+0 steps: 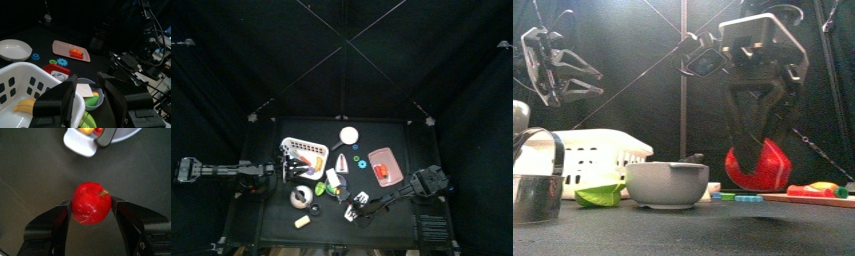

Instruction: Place apple in pan

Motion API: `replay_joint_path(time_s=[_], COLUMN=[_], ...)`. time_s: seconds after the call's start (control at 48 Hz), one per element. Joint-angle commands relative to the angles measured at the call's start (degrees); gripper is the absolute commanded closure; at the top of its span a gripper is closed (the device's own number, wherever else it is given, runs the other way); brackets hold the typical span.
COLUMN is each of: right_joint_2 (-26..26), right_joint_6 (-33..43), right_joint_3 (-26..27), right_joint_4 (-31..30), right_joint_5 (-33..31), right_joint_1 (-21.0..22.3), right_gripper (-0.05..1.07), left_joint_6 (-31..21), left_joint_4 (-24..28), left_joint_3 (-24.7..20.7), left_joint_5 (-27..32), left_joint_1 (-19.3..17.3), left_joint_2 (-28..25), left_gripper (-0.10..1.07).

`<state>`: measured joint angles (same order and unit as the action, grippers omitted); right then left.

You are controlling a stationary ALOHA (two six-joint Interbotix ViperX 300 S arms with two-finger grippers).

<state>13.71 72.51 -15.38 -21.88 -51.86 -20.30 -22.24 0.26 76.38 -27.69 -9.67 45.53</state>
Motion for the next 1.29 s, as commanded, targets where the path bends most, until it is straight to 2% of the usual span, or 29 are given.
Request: replay_joint_path(time_s=[0.0,0.146,0.229,0.354,0.458,0.646,0.729,0.833,1.0,1.146,1.271], right_joint_2=[-5.54,-10.90,-14.24,-18.54,-19.78,-15.47,-13.10,-9.32,-3.16,0.00,1.32], right_joint_6=[0.00,-0.09,-0.09,0.00,0.70,-0.09,0.00,0.00,-0.09,-0.35,-0.26], right_joint_3=[0.44,-1.85,-4.39,-8.17,-10.63,-11.16,-10.90,-9.76,-5.80,-2.37,-1.14], right_joint_4=[-1.58,-4.66,-6.68,-10.37,-14.15,-20.65,-23.73,-26.28,-28.48,-32.43,-32.52], right_joint_5=[0.35,0.35,0.44,2.29,8.44,26.81,32.26,36.12,36.74,36.74,36.74], right_joint_1=[1.85,4.31,7.47,13.97,22.32,37.62,42.98,48.96,53.61,54.40,54.49], right_gripper=[0.28,0.28,0.28,0.28,0.28,0.28,0.28,0.28,0.28,0.27,0.26], left_joint_6=[0.00,0.00,0.00,-0.26,-0.53,0.53,1.58,2.37,2.81,2.90,2.81], left_joint_4=[-0.09,-0.09,-0.09,-0.26,-1.49,-1.14,0.97,2.81,4.22,6.68,8.44], left_joint_3=[-0.79,-0.79,-0.70,-0.97,-2.11,-2.29,-2.20,-2.90,-5.01,-4.22,-4.04], left_joint_5=[-0.18,-0.18,-0.18,-0.18,-0.18,-0.18,-0.18,-0.35,-0.18,-0.18,-0.26], left_joint_1=[-0.09,0.00,0.00,-0.09,0.26,0.00,-0.35,-0.88,-3.08,-3.87,-3.78], left_joint_2=[-0.09,-0.09,-0.09,-0.09,-0.09,-0.09,-0.09,-0.09,-0.09,-0.79,-1.85], left_gripper=[0.19,0.19,0.19,0.19,0.19,0.19,0.19,0.19,0.19,0.19,0.19])
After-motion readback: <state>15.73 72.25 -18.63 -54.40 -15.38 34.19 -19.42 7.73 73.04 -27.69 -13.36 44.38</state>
